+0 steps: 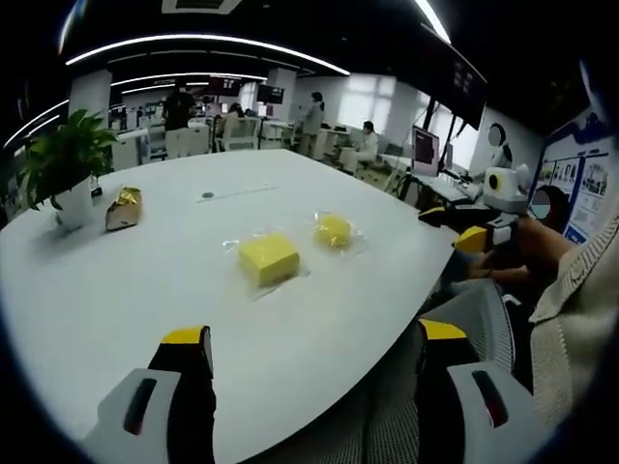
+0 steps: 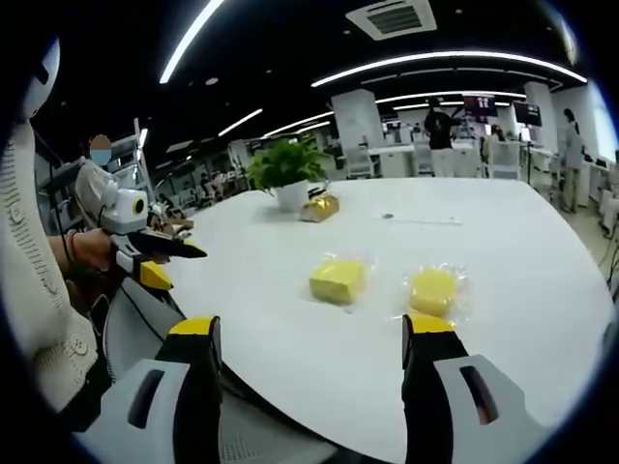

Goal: Compare the silicone blocks by pressing each to a similar depth, holding the contact briefly, and releasing to observe deformation and rebound differences across the visible hardness samples.

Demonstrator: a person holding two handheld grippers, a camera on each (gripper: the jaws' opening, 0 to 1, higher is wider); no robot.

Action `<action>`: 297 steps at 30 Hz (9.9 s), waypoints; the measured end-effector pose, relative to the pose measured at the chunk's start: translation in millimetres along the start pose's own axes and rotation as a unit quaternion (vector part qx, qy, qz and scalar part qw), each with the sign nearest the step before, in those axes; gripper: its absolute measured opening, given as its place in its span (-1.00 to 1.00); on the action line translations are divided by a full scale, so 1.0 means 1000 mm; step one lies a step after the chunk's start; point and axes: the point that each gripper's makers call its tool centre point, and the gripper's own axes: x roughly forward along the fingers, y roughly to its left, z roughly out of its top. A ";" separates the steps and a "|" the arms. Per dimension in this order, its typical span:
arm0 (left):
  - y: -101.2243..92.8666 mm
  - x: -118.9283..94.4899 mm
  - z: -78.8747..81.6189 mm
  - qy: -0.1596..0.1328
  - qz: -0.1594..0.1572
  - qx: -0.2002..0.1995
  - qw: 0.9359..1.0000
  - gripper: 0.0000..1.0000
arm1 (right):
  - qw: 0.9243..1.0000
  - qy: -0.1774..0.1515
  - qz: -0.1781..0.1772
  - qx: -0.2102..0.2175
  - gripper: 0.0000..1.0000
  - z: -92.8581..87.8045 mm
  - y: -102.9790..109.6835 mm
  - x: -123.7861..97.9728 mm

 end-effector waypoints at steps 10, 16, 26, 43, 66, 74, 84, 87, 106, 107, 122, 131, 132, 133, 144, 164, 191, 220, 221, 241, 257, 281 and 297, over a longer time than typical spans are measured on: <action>0.009 0.006 0.045 -0.057 -0.035 -0.075 0.995 0.65 | 1.000 -0.003 -0.009 0.006 0.40 0.005 -0.013 0.000; 0.035 0.032 0.072 -0.082 -0.051 -0.140 0.985 0.53 | 1.000 -0.008 -0.014 0.007 0.38 0.006 -0.024 -0.001; 0.076 0.096 0.089 -0.066 -0.075 -0.268 0.958 0.45 | 0.999 0.005 -0.028 0.023 0.37 -0.004 -0.038 -0.001; 0.124 0.199 0.048 -0.025 -0.080 -0.421 0.903 0.42 | 0.997 0.033 -0.046 0.044 0.36 -0.017 -0.052 -0.002; 0.133 0.253 0.027 0.000 -0.098 -0.456 0.884 -0.58 | 0.995 0.042 -0.064 0.062 0.33 -0.024 -0.068 0.001; 0.131 0.248 0.037 -0.008 -0.101 -0.442 0.891 -0.98 | 0.995 0.044 -0.064 0.062 0.30 -0.025 -0.068 0.003; 0.125 0.238 0.057 -0.022 -0.081 -0.348 0.934 -1.00 | 0.996 0.036 -0.059 0.057 0.28 -0.020 -0.065 0.008; 0.117 0.232 0.064 -0.019 -0.079 -0.289 0.954 -1.00 | 0.996 0.039 -0.054 0.054 0.27 -0.021 -0.064 0.010; 0.044 0.194 0.104 -0.010 -0.093 -0.017 0.996 -1.00 | 0.999 0.016 -0.026 0.019 0.22 -0.002 -0.041 0.009; 0.040 0.193 0.105 -0.011 -0.096 -0.012 0.995 -1.00 | 0.999 0.014 -0.026 0.018 0.22 -0.001 -0.041 0.009; 0.015 0.154 0.126 -0.020 -0.105 0.052 0.993 -1.00 | 1.000 -0.005 -0.015 -0.009 0.23 0.013 -0.032 0.004; 0.002 0.125 0.151 -0.044 -0.112 0.077 0.990 -1.00 | 0.999 -0.008 0.006 -0.036 0.26 0.029 -0.026 0.008; 0.001 0.122 0.154 -0.046 -0.112 0.081 0.989 -1.00 | 0.999 -0.007 0.009 -0.039 0.27 0.030 -0.026 0.008; 0.000 0.118 0.157 -0.049 -0.114 0.083 0.989 -1.00 | 0.999 -0.007 0.014 -0.044 0.28 0.033 -0.024 0.010; -0.026 0.087 0.174 -0.063 -0.151 0.114 0.980 -1.00 | 0.994 -0.002 0.046 -0.096 0.34 0.066 -0.019 0.028; -0.064 0.055 0.178 -0.070 -0.207 0.160 0.963 -1.00 | 0.990 0.000 0.140 -0.033 0.35 0.058 0.000 0.100; -0.075 0.044 0.182 -0.099 -0.252 0.168 0.948 -1.00 | 0.959 -0.075 0.262 0.078 -0.36 0.077 0.044 0.097; -0.057 0.053 0.172 -0.084 -0.219 0.165 0.958 -1.00 | 0.973 -0.071 0.217 -0.008 -0.84 0.070 0.040 0.103; -0.057 0.053 0.172 -0.084 -0.219 0.165 0.958 -1.00 | 0.973 -0.071 0.218 -0.007 -0.83 0.070 0.040 0.103; -0.053 0.058 0.171 -0.073 -0.211 0.154 0.963 -1.00 | 0.977 -0.082 0.196 -0.006 -0.79 0.070 0.032 0.110; -0.054 0.058 0.169 -0.069 -0.215 0.150 0.963 -1.00 | 0.979 -0.075 0.186 -0.026 -0.47 0.063 0.029 0.114; -0.043 0.075 0.149 -0.043 -0.202 0.119 0.971 -1.00 | 0.991 -0.050 0.120 -0.011 0.44 0.046 0.006 0.094; -0.019 0.150 0.109 -0.010 -0.187 0.036 0.982 -1.00 | 0.999 -0.049 -0.004 0.015 0.29 0.005 -0.039 0.012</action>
